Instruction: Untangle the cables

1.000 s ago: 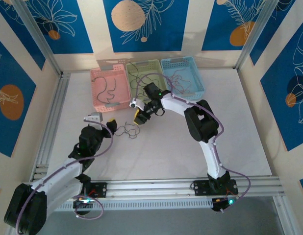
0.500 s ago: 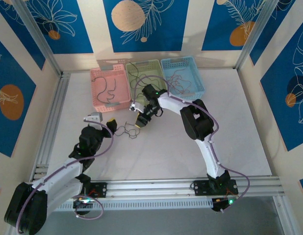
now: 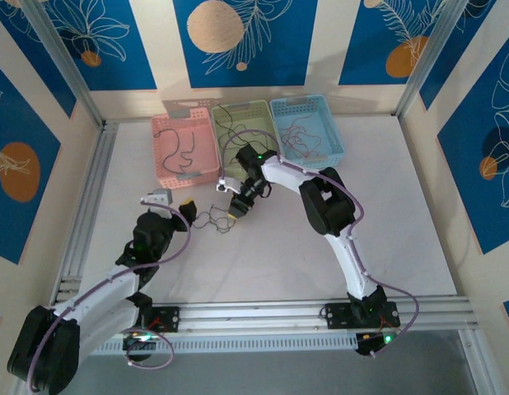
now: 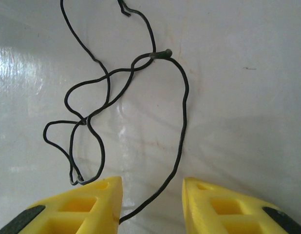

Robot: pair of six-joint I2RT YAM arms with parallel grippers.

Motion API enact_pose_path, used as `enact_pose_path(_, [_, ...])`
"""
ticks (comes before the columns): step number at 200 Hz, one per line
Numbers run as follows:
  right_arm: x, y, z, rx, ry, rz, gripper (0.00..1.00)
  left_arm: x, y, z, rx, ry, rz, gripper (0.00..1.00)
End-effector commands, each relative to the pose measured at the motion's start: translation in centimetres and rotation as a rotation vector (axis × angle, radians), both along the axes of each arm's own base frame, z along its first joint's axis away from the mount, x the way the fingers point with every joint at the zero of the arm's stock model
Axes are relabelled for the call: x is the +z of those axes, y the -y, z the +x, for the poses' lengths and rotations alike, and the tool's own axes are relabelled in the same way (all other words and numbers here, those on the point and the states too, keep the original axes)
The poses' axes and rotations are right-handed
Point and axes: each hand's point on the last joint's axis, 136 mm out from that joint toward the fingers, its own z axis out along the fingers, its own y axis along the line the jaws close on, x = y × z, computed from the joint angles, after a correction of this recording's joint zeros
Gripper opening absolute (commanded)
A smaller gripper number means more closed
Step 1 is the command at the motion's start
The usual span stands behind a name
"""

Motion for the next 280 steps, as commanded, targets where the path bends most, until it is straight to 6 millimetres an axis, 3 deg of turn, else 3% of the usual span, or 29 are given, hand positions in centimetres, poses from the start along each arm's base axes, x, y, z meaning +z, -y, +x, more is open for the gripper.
enact_pose_path(1, [-0.2,-0.1,-0.7,0.029,-0.021,-0.005,0.36,0.6,-0.3,0.3,0.017,0.028,-0.022,0.72])
enact_pose_path(45, [1.5,-0.3,-0.1,0.027,0.026,0.047,0.11,0.6,-0.2,0.3,0.014,0.026,-0.021,0.72])
enact_pose_path(69, [3.2,-0.3,1.5,-0.019,0.122,0.100,0.01,0.6,-0.1,0.4,0.010,0.024,-0.022,0.72])
enact_pose_path(92, [5.9,0.1,3.4,-0.077,0.275,0.183,0.00,0.5,0.2,0.4,-0.007,0.019,-0.023,0.72])
enact_pose_path(120, [11.4,1.2,5.2,-0.169,0.485,0.355,0.00,0.5,1.1,0.4,-0.055,0.015,-0.027,0.72])
enact_pose_path(143, [15.9,3.2,6.0,-0.272,0.563,0.513,0.00,0.5,1.9,0.5,-0.098,0.006,-0.029,0.72])
enact_pose_path(165, [18.9,5.2,6.3,-0.337,0.560,0.641,0.00,0.3,2.5,0.9,-0.121,-0.014,-0.030,0.72])
enact_pose_path(186, [19.7,5.8,6.2,-0.351,0.529,0.687,0.00,-0.1,3.5,1.5,-0.157,-0.059,-0.030,0.73])
enact_pose_path(215, [20.3,6.4,6.5,-0.375,0.503,0.711,0.00,0.6,7.0,1.5,-0.342,-0.045,-0.075,0.72])
enact_pose_path(243, [20.7,6.7,6.5,-0.379,0.482,0.728,0.00,3.0,10.0,1.7,-0.505,0.032,-0.121,0.74])
enact_pose_path(280, [20.6,6.4,6.1,-0.350,0.436,0.736,0.00,6.0,12.0,4.2,-0.557,0.128,-0.155,0.77])
